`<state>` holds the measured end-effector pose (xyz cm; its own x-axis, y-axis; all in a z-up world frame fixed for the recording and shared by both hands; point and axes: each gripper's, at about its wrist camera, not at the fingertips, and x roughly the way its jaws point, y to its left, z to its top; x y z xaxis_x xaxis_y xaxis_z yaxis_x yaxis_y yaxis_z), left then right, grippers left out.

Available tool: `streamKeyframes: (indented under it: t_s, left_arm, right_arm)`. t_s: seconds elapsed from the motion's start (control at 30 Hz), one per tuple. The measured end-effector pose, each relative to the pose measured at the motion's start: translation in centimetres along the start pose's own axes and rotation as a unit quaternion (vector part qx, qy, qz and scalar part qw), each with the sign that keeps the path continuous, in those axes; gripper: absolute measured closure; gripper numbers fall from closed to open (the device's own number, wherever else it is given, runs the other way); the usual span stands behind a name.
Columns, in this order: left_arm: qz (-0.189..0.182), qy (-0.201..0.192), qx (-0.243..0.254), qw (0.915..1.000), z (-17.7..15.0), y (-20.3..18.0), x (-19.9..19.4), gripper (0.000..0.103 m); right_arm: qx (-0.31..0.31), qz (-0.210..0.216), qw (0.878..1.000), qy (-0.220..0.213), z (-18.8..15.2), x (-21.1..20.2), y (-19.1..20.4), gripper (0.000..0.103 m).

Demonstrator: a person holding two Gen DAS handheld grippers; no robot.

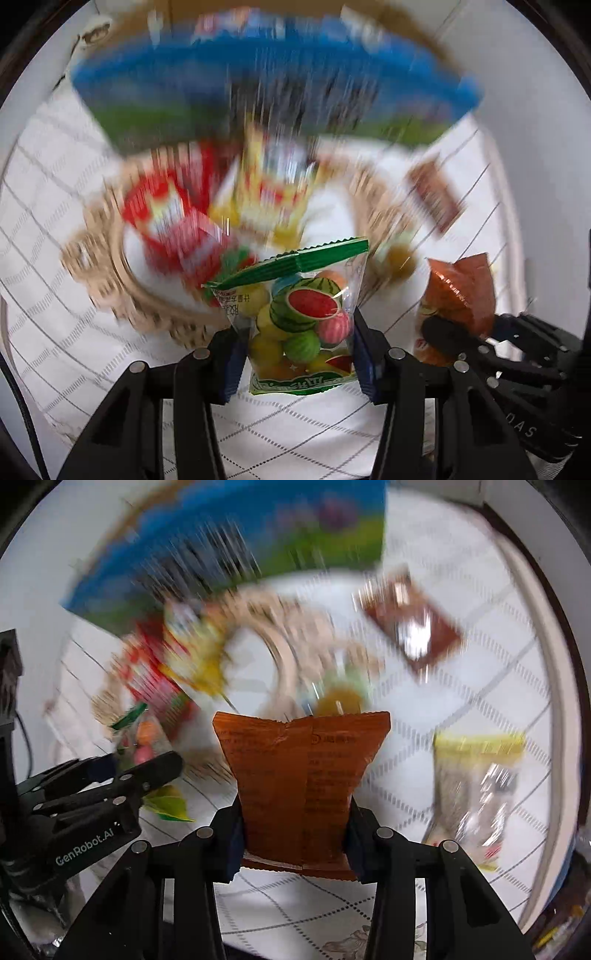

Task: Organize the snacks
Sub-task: 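Lower both bags into the box, open both tools and lift away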

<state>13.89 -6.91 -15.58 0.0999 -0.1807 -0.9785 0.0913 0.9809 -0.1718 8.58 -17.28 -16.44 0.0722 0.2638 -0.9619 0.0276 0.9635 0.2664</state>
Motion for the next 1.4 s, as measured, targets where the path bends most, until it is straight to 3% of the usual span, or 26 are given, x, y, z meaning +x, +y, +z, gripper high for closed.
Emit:
streamKeyframes:
  t_s: [0.13,0.27,0.43,0.67,0.97,1.1,1.17,1.2,1.27,1.4]
  left_arm:
    - [-0.029,-0.048,-0.003,0.9984,5.0,0.3,-4.7,0.056]
    - [-0.034,-0.078,-0.007,0.9964,10.0,1.3,-7.7,0.056]
    - [-0.013,-0.081,-0.015,0.9965,16.2,3.3,-7.3,0.056]
    - [-0.007,-0.018,-0.039,0.9990,21.9,5.2,-1.8,0.056]
    - [-0.014,0.049,-0.038,0.9980,23.5,4.7,3.7,0.056]
    - [-0.015,0.072,-0.050,0.9960,23.4,4.9,5.1,0.053]
    - [-0.014,0.081,-0.044,0.9957,23.7,5.1,6.0,0.048]
    - [-0.012,0.080,-0.038,0.9960,23.6,5.0,6.1,0.034]
    - [-0.002,0.070,-0.031,0.9970,23.7,5.0,5.9,0.019]
    - [0.003,0.048,-0.030,0.9984,23.8,5.1,5.0,0.019]
  right_arm:
    - [-0.019,0.025,0.998,-0.062,4.0,-6.0,1.8,0.057]
    - [-0.035,0.033,0.992,-0.120,9.6,-11.2,2.5,0.057]
    - [-0.043,0.002,0.986,-0.158,18.0,-12.4,3.7,0.057]
    - [-0.041,-0.034,0.990,-0.127,24.4,-8.1,3.2,0.057]
    - [-0.044,-0.048,0.995,-0.079,26.1,-1.6,0.9,0.057]
    - [-0.035,-0.030,0.998,-0.052,26.4,0.1,-0.1,0.055]
    - [-0.026,-0.028,0.999,-0.025,26.5,1.1,-0.5,0.041]
    - [-0.025,-0.028,0.999,-0.021,26.5,1.4,-0.7,0.027]
    - [-0.024,-0.032,0.999,-0.019,26.4,1.4,-1.0,0.022]
    - [-0.019,-0.037,0.999,-0.015,26.4,1.6,-1.4,0.012]
